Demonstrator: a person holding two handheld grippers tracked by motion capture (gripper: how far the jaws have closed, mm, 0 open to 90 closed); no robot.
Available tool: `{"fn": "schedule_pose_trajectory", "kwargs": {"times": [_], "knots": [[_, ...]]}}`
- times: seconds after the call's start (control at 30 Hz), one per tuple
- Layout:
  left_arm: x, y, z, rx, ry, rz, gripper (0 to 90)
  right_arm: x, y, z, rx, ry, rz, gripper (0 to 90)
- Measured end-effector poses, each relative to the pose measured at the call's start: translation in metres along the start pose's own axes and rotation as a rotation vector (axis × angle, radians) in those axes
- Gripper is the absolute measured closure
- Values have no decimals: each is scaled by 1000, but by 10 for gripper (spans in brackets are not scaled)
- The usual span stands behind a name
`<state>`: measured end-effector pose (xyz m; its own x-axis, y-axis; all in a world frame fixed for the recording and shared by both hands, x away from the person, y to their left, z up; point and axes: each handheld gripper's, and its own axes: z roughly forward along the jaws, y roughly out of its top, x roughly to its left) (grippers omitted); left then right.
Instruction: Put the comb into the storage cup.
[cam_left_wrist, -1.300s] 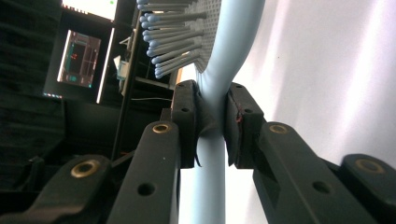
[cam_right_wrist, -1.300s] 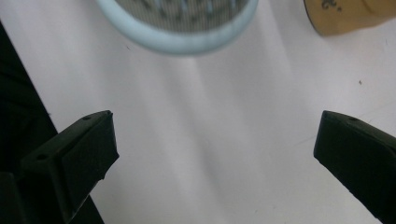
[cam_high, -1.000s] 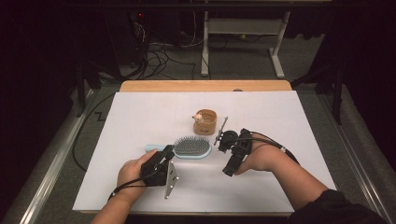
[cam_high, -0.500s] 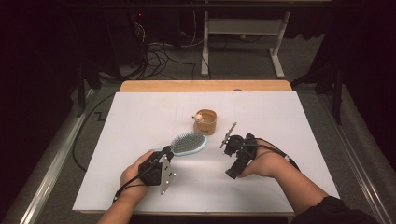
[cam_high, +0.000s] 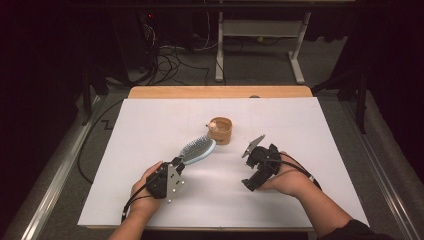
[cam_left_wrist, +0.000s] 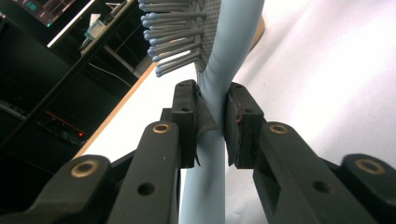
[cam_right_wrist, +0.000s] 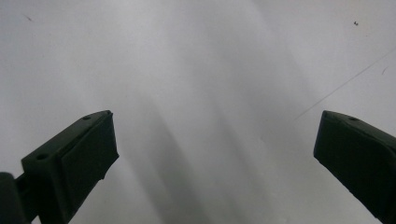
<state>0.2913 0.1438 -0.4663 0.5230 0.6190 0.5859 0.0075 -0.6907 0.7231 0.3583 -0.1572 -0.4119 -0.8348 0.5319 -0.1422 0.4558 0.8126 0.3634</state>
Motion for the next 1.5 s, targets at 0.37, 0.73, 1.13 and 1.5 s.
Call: {"fn": "schedule_pose_trajectory", "kwargs": {"times": [0.37, 0.73, 1.13, 1.5], "knots": [[10, -3, -3, -26, 3, -107, 764, 1, -24, 9, -217, -29, 102, 3], [22, -4, -5, -71, -22, -228, 764, 1, -50, 13, -433, -76, 200, 3], [29, -5, -9, -124, -96, -365, 764, 6, -64, 13, -593, -91, 272, 3], [35, -6, -10, -194, -206, -452, 764, 11, -71, 15, -681, -64, 311, 3]]}}
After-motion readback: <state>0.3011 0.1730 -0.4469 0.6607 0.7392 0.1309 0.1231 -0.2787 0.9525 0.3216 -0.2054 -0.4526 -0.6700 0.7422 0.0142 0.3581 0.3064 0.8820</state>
